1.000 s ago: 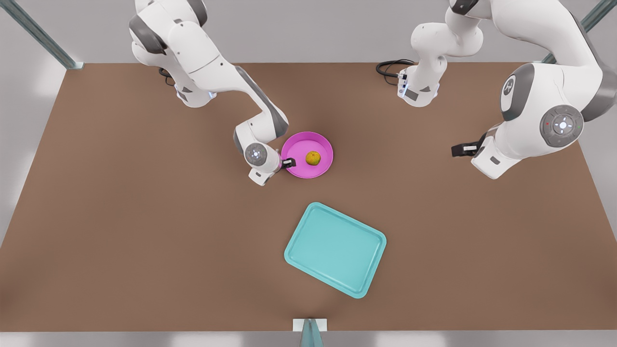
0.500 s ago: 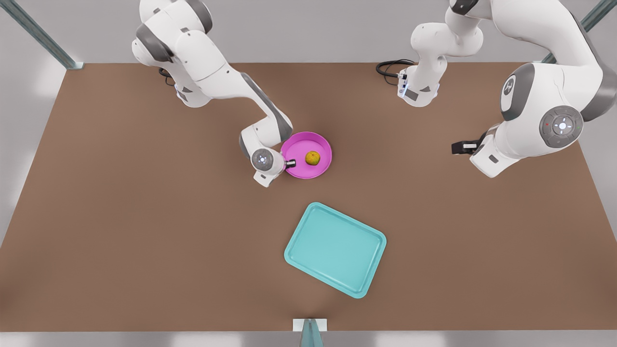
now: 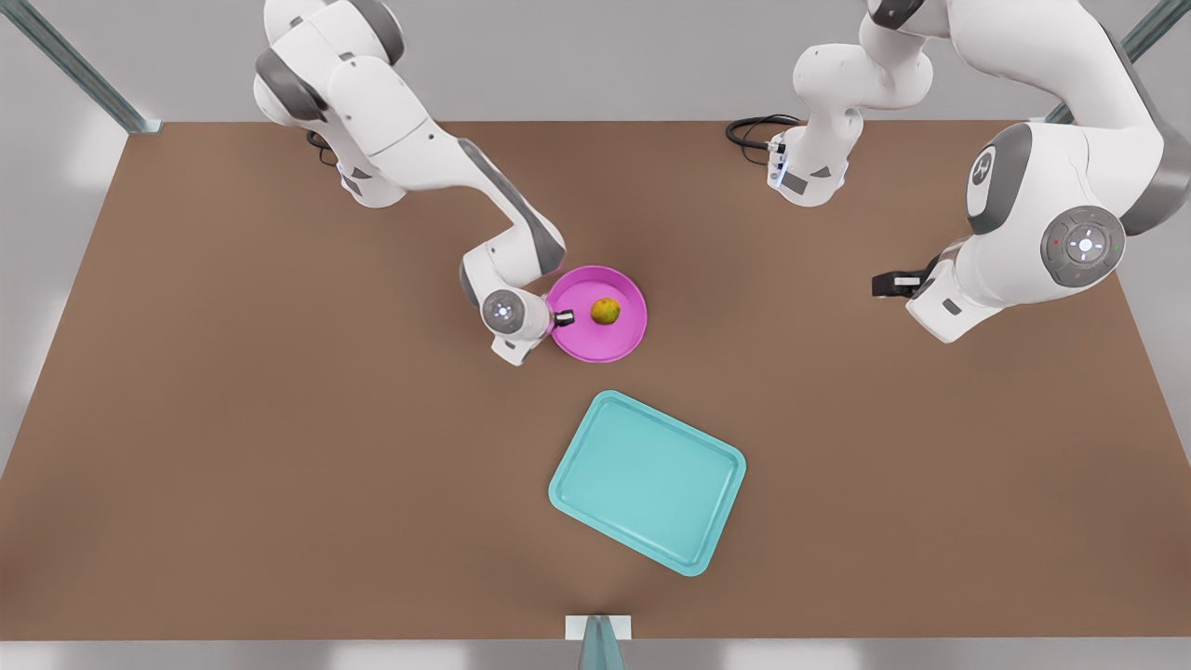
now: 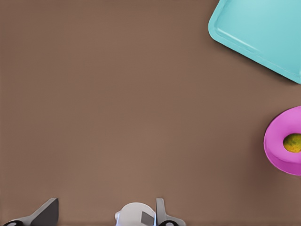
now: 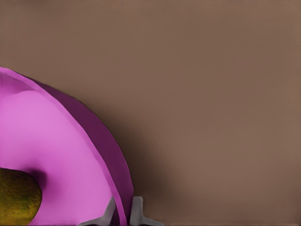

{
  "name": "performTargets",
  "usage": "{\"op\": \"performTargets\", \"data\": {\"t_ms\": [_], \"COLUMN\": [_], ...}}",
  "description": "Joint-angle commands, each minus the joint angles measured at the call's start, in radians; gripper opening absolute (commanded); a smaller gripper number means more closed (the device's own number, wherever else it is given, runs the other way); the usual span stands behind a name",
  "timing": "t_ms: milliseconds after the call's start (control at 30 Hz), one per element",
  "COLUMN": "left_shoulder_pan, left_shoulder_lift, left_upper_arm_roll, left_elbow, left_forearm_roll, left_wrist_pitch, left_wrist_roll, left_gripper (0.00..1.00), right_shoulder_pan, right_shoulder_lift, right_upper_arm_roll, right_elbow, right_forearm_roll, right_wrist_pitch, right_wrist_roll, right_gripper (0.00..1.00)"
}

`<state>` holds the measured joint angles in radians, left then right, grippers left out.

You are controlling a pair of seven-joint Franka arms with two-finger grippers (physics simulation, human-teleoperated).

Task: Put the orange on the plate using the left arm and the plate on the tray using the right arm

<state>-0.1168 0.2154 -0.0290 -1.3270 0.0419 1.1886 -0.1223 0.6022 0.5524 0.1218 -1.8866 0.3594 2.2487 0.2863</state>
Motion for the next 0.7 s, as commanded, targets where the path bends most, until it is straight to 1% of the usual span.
{"op": "performTargets", "data": {"t_ms": [0, 167, 333, 533, 667], "left_shoulder_pan": [0.0, 0.0, 0.0, -0.001, 0.0], "left_shoulder_lift": [0.001, 0.001, 0.001, -0.001, 0.002], "left_upper_arm_roll": [0.0, 0.0, 0.0, 0.0, 0.0], "left_elbow": [0.0, 0.0, 0.0, 0.003, 0.015], "left_forearm_roll": [0.001, 0.001, 0.001, 0.0, 0.001], "left_wrist_pitch": [-0.001, 0.0, 0.0, -0.003, 0.002], "left_wrist_roll": [0.018, 0.018, 0.018, 0.018, 0.019], "left_gripper": [1.0, 1.0, 1.0, 1.0, 1.0], "right_shoulder_pan": [-0.002, -0.01, -0.039, -0.119, -0.124], "right_shoulder_lift": [-0.006, -0.031, -0.034, 0.073, 0.193], "right_upper_arm_roll": [0.001, 0.004, -0.007, -0.008, -0.07], "right_elbow": [0.004, 0.046, 0.179, 0.385, 0.573], "right_forearm_roll": [-0.011, 0.035, 0.096, 0.125, 0.15], "right_wrist_pitch": [-0.035, -0.061, -0.147, -0.167, -0.164], "right_wrist_roll": [0.011, 0.013, 0.019, 0.02, 0.02], "right_gripper": [0.21, 0.21, 0.21, 0.21, 0.21]}}
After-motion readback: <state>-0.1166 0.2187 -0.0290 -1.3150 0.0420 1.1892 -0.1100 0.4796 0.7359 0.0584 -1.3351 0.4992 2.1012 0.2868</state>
